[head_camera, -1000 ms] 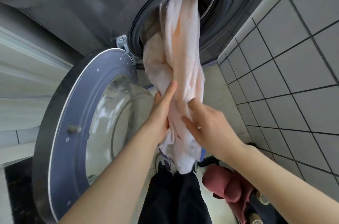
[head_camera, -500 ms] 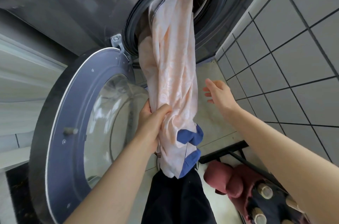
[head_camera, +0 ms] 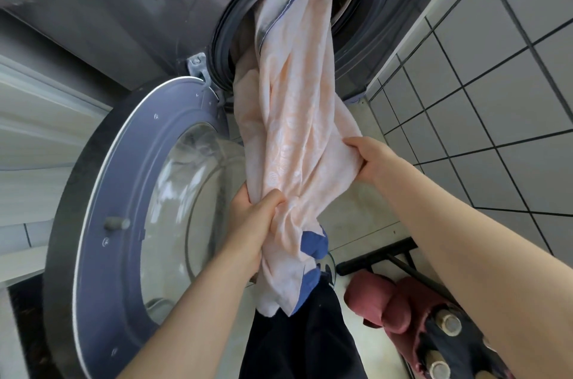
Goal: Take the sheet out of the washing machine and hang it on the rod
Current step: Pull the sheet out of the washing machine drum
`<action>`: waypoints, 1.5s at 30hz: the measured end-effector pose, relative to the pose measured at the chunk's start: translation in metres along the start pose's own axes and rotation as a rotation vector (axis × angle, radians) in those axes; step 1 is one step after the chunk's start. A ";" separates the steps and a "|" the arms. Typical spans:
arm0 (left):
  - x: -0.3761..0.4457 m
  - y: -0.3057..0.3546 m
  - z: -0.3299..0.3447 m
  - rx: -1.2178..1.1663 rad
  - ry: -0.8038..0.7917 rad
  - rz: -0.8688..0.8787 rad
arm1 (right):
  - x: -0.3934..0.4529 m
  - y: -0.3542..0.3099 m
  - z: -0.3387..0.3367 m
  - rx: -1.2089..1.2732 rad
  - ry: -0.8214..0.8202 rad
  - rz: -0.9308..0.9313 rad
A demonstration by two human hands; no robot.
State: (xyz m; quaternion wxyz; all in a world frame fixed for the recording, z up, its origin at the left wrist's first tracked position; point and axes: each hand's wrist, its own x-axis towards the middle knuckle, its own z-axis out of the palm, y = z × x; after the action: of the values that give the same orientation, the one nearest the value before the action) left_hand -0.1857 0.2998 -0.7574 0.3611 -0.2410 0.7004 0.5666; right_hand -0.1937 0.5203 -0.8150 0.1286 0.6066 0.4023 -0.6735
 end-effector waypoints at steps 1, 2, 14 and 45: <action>0.000 -0.001 0.000 0.016 0.017 0.015 | -0.001 -0.001 -0.006 -0.013 0.071 -0.088; 0.001 -0.001 0.001 0.029 0.031 0.025 | -0.002 0.000 -0.013 -0.083 0.157 -0.220; 0.004 0.007 0.029 0.082 0.029 -0.002 | -0.117 0.069 -0.047 -0.729 -0.037 -1.106; -0.012 -0.010 0.015 0.151 0.073 0.110 | -0.001 0.005 0.005 0.096 0.071 -0.087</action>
State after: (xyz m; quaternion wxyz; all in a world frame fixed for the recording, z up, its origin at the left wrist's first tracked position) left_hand -0.1674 0.3113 -0.7553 0.3211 -0.1947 0.7659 0.5219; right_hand -0.1940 0.5130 -0.8167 0.0558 0.6175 0.3998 -0.6750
